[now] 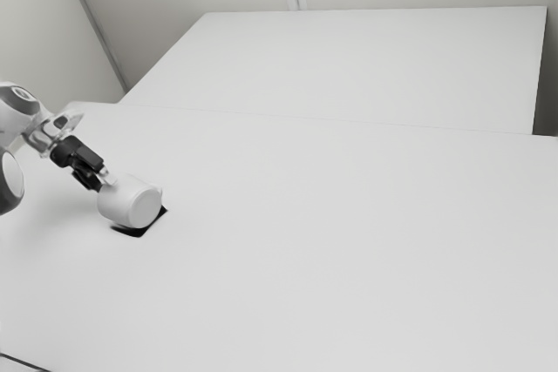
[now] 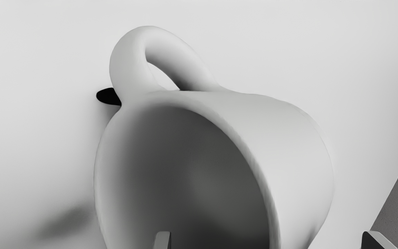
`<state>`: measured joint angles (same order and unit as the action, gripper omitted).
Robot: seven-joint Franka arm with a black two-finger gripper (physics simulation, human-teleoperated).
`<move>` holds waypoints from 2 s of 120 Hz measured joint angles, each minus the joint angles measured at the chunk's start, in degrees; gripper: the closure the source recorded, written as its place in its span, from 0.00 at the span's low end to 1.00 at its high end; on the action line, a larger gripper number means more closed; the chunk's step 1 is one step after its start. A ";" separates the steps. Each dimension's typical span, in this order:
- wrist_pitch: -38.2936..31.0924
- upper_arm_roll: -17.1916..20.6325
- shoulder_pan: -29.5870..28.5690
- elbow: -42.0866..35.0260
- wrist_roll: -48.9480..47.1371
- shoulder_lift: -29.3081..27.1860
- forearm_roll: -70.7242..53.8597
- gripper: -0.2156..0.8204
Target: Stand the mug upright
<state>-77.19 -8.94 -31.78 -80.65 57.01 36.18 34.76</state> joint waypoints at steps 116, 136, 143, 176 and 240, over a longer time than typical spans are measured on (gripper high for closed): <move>3.92 2.51 -1.10 -1.45 0.38 0.60 9.96 0.95; 2.76 2.59 -0.12 -3.22 -0.42 -1.64 9.11 0.97; 1.57 2.61 0.62 -4.52 -0.88 -3.11 8.53 0.97; -14.64 1.40 10.16 -12.57 -5.38 -11.80 2.21 0.97; -39.01 -5.11 35.17 -33.37 -36.24 -30.09 -22.87 0.97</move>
<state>-116.20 -14.05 3.39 -114.03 20.77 6.09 11.89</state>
